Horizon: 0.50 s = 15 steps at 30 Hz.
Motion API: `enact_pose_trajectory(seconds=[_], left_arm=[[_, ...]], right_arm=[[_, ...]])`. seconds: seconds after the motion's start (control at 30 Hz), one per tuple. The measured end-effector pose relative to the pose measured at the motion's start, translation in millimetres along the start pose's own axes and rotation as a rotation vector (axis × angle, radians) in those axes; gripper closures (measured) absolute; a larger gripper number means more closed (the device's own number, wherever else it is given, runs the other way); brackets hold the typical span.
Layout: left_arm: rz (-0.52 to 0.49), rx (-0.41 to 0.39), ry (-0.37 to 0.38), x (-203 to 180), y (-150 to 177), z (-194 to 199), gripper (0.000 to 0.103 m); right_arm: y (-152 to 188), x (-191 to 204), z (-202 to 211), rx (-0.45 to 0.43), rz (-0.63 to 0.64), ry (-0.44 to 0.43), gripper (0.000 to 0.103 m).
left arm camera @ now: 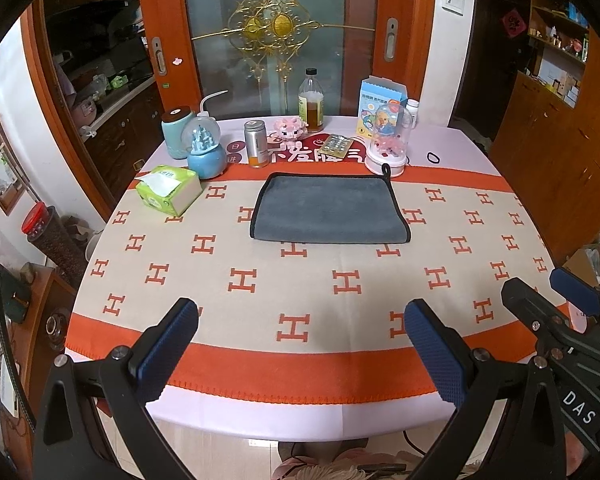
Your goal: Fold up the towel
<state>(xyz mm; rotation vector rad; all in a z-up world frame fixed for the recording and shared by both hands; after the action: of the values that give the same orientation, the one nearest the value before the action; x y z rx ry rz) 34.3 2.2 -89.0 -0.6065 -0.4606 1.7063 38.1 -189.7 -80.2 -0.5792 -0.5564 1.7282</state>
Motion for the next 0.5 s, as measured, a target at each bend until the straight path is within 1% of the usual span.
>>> enact_pose_trajectory(seconds=[0.5], left_arm=[[-0.001,0.0,-0.002,1.2,0.4,1.1,0.001]], right_arm=[[-4.2,6.1,2.6,-0.006,0.001,-0.001,0.035]])
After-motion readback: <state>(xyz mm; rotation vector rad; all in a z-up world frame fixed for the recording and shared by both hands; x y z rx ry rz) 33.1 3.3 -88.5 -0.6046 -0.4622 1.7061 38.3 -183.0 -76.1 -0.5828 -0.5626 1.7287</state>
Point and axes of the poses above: each gripper's, at about its wrist camera, not at the fingertips, and z roughly against the way its jaws point, x to its left, y to its underside, the point moved 9 cm from there along -z, roughly the way its jaws point, and after that the axes turned 12 degrees about z, right-handed, at the moved point
